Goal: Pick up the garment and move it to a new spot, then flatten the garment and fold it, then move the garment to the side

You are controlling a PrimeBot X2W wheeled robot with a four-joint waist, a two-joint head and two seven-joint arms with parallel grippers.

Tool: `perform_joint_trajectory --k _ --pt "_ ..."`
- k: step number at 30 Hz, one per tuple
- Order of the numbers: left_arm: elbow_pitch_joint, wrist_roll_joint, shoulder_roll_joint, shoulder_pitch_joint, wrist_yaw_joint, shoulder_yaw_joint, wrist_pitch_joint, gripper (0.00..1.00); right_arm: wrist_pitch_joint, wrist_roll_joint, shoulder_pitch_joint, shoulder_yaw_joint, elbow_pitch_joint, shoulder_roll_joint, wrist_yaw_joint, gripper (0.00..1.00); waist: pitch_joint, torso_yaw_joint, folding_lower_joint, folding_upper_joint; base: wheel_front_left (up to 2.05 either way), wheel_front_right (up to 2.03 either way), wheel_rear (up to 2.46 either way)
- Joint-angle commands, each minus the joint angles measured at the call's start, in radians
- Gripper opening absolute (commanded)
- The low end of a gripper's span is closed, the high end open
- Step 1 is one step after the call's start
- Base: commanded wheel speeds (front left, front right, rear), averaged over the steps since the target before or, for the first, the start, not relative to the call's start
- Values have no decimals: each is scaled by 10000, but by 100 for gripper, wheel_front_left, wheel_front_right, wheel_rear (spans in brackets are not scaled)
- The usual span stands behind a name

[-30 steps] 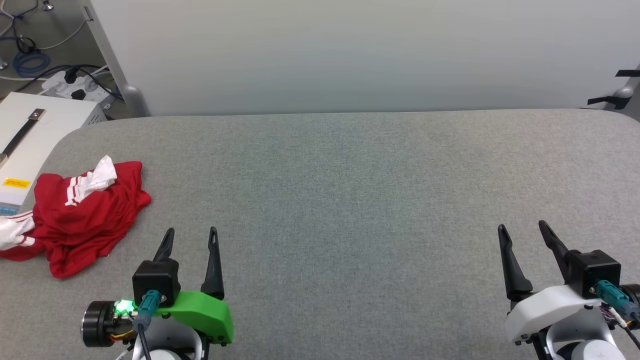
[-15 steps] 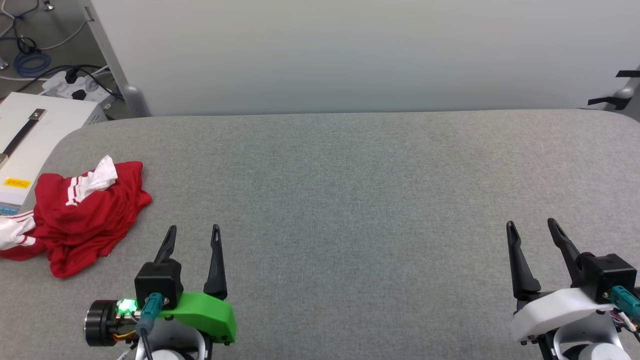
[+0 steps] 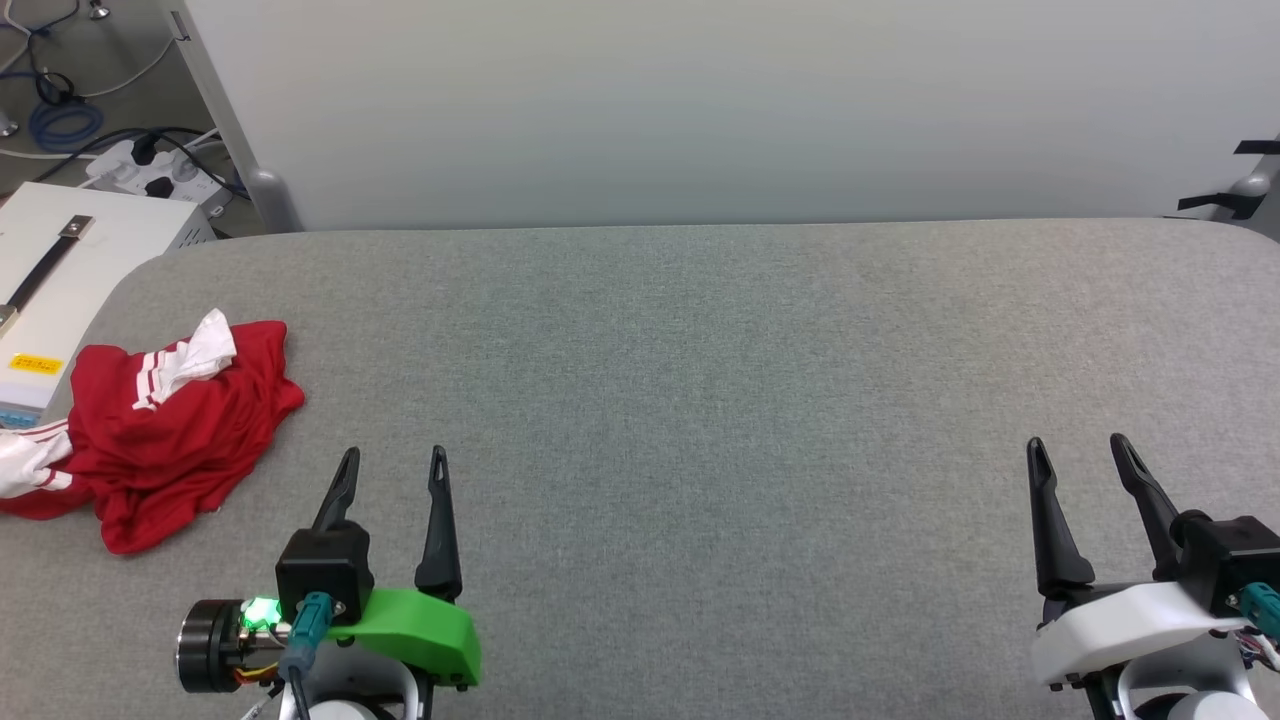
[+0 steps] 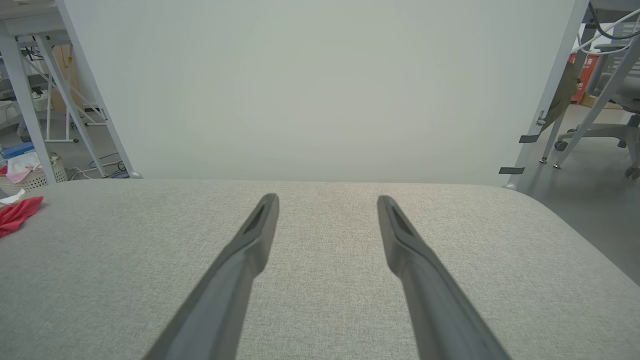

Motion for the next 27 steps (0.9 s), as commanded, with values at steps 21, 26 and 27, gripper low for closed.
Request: perform_joint_trajectory --k 21,26,27 --pt "109 -152 -27 235 246 -242 -531 100 -513 346 453 -71 -147 -2 -4 100 -108 -13 0 0 0 0 0" --pt "147 -167 -29 280 282 -294 -636 100 -617 379 537 -69 -154 -2 -5 100 -134 6 0 0 0 0 0" --pt "154 -171 -30 287 291 -303 -654 100 -635 384 549 -71 -158 -2 -5 100 -136 10 0 0 0 0 0"
